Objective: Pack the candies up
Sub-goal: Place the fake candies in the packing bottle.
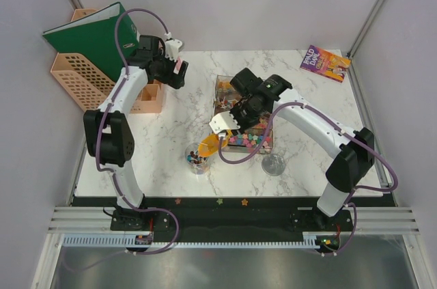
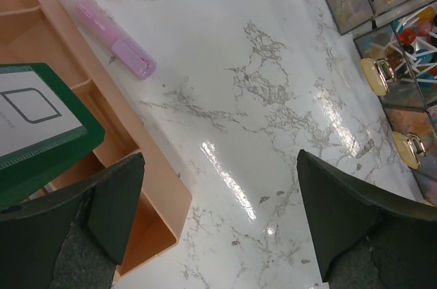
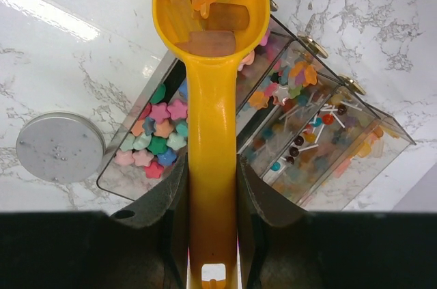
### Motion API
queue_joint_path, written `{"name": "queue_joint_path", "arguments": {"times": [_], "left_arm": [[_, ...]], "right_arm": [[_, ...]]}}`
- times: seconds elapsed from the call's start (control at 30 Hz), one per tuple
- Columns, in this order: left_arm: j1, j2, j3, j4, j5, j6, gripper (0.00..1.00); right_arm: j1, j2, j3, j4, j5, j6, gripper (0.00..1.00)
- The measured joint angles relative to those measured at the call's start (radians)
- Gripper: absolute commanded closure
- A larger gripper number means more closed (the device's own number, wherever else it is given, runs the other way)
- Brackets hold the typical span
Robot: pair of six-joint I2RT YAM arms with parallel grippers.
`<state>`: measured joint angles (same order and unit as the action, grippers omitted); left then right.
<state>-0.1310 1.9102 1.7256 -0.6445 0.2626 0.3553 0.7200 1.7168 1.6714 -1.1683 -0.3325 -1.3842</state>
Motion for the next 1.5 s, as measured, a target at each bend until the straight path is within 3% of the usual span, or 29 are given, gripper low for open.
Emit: {"name": "queue_joint_path", "arguments": {"times": [1.5], "left_arm": [[0.0, -0.174, -0.127, 0.146, -0.063, -0.117, 0.0]], "right_arm": [[0.288, 0.149, 0.269, -0.159, 0.599, 0.082, 1.0]]}}
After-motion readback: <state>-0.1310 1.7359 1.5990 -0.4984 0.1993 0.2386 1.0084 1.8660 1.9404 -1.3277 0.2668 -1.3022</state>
